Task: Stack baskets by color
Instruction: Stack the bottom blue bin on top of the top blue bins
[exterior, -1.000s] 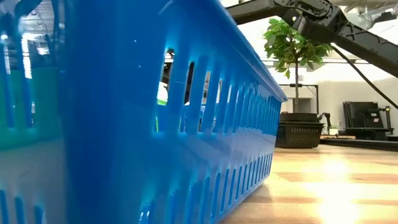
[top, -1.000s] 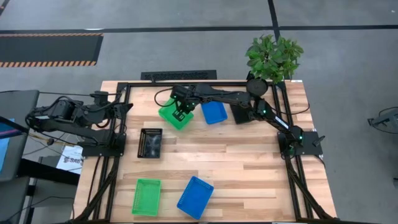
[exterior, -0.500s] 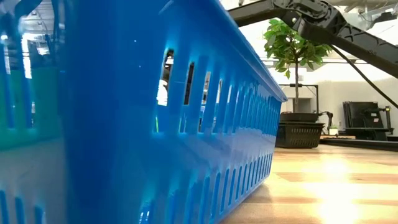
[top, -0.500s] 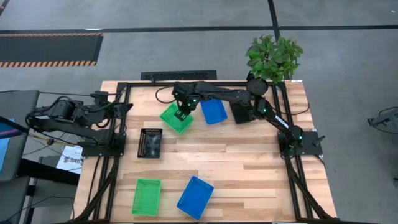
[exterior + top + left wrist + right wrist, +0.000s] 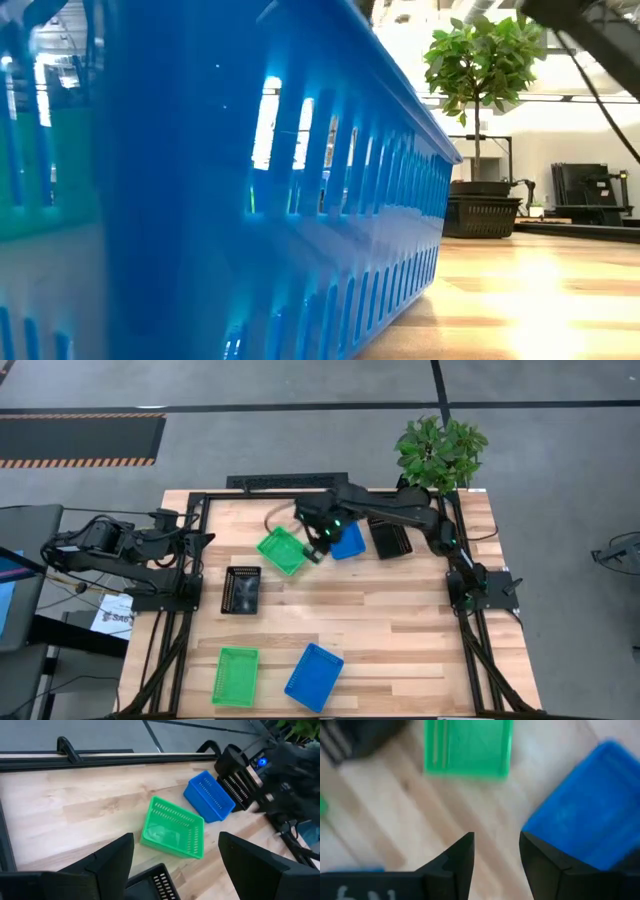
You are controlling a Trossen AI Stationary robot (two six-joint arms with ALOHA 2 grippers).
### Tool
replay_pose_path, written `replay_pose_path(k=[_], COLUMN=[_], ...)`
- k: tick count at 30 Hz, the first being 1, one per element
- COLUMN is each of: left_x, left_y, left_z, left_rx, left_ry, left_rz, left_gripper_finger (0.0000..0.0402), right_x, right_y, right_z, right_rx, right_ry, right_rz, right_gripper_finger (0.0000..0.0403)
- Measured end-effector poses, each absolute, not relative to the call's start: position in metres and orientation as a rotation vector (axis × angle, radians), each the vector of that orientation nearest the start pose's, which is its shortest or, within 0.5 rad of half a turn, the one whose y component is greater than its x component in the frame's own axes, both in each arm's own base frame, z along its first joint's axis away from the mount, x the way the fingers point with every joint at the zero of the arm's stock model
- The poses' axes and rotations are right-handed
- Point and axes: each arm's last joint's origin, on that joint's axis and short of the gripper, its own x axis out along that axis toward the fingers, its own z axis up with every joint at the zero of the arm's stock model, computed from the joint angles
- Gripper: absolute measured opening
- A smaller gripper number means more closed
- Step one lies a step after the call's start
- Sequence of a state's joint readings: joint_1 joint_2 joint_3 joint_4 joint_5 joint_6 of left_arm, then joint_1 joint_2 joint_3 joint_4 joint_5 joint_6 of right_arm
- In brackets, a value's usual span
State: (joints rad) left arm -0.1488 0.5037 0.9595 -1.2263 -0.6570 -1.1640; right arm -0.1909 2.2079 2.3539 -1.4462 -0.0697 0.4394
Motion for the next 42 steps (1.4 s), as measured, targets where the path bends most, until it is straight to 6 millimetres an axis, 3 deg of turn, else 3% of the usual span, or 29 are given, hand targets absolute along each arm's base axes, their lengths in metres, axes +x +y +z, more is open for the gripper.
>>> replay_pose_path(k=[4,10,14,19,23,30,42], left_x=[0.05,0.05,0.051,0.051,0.051,0.051,0.047], left_y=[0.01,0.008,0.008,0.008,0.007,0.006,0.006], left_z=[0.329,0.329,0.329,0.329,0.328,0.328,0.324], left_rx=[-0.783,-0.784,-0.794,-0.796,-0.786,-0.77,-0.711], left_ry=[0.353,0.403,0.415,0.417,0.438,0.477,0.547], left_rz=[0.803,0.751,0.734,0.73,0.709,0.668,0.666], left_gripper_finger=[0.0278,0.0278,0.0278,0.0278,0.0278,0.0278,0.0278], right_x=[0.409,0.391,0.388,0.391,0.399,0.415,0.447], right_y=[-0.021,0.07,0.115,0.153,0.177,0.21,0.212], right_z=[0.342,0.357,0.346,0.319,0.295,0.267,0.179], right_rx=[0.487,0.549,0.611,0.647,0.643,0.596,0.574], right_ry=[1.317,1.283,1.281,1.338,1.353,1.306,1.404], right_rz=[-0.393,-0.406,-0.462,-0.546,-0.552,-0.397,-0.481], right_gripper_finger=[0.0181,0.0181,0.0183,0.0185,0.0185,0.0185,0.0184])
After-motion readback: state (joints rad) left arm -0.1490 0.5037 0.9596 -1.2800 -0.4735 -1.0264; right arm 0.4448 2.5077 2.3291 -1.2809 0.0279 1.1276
